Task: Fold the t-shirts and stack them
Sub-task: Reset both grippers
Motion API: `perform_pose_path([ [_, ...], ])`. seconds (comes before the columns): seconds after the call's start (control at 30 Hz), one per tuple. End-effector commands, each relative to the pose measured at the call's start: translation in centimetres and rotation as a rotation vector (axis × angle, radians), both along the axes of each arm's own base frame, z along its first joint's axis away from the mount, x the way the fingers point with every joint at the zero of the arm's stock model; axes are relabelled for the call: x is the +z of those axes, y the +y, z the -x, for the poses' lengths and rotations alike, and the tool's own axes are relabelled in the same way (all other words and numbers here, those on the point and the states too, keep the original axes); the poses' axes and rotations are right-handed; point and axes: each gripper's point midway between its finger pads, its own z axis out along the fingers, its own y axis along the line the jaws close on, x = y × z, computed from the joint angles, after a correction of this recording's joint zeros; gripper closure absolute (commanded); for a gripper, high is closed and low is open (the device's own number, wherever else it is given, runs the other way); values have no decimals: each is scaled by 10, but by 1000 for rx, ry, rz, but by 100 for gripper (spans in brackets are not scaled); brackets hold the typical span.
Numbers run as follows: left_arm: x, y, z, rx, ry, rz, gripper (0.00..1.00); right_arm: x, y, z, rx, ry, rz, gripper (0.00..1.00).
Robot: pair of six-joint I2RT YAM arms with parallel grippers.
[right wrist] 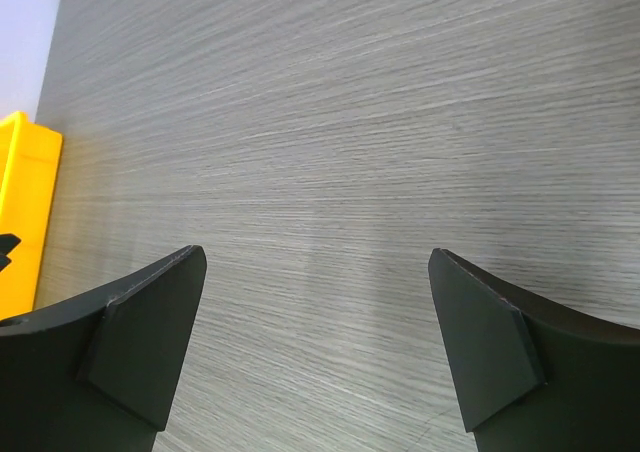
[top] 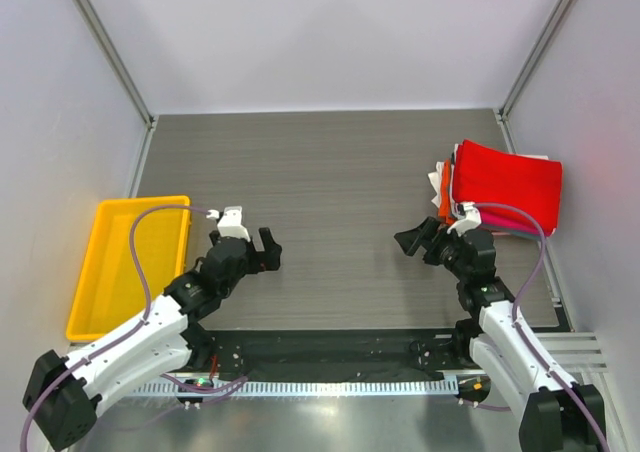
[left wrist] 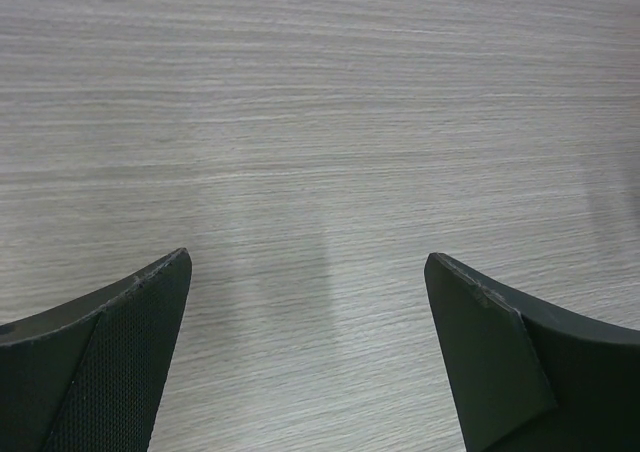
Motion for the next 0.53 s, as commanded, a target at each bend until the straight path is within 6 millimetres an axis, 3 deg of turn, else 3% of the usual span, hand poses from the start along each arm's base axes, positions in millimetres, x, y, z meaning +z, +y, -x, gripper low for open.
perform_pose_path([
  [0.0,26,-3,-9,-6,-88,28,0,15,2,-5,2,-77,-15,0],
  [0.5,22,-3,-8,-9,-86,33,0,8,-2,-5,-25,-35,-14,4],
])
